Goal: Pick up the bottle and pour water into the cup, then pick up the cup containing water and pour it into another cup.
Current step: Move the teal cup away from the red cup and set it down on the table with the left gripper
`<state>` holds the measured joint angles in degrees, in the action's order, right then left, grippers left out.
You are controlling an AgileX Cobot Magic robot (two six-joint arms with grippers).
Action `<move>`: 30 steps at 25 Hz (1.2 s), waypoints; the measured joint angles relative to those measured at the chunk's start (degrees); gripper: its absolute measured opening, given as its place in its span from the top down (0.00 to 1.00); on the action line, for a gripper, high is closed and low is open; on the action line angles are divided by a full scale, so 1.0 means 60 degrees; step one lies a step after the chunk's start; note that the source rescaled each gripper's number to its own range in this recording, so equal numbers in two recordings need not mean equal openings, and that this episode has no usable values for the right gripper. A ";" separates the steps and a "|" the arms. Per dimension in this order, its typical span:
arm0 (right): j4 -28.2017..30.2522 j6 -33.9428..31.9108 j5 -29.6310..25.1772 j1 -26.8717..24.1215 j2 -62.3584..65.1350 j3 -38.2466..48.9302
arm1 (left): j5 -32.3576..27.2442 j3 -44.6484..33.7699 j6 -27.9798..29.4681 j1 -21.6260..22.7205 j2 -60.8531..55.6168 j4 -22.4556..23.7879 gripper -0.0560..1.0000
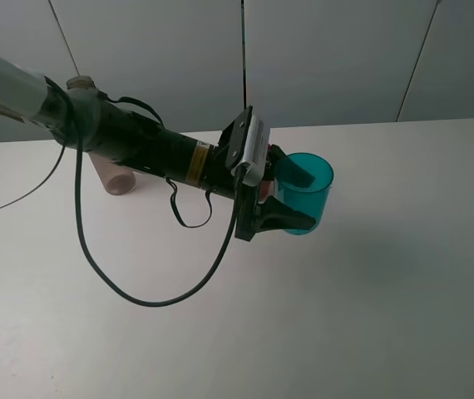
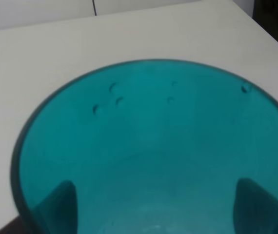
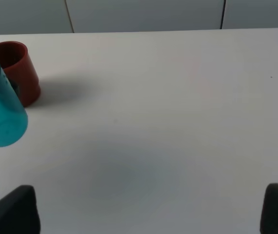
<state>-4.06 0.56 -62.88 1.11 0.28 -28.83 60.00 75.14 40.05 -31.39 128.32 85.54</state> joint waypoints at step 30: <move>0.0000 0.0000 0.0000 0.0000 0.0000 0.0000 | 0.0958 0.1518 0.0014 0.0000 0.2111 0.1224 0.76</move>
<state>-4.06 0.56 -62.88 1.11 0.28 -28.83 65.75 84.25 40.14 -31.39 140.98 92.88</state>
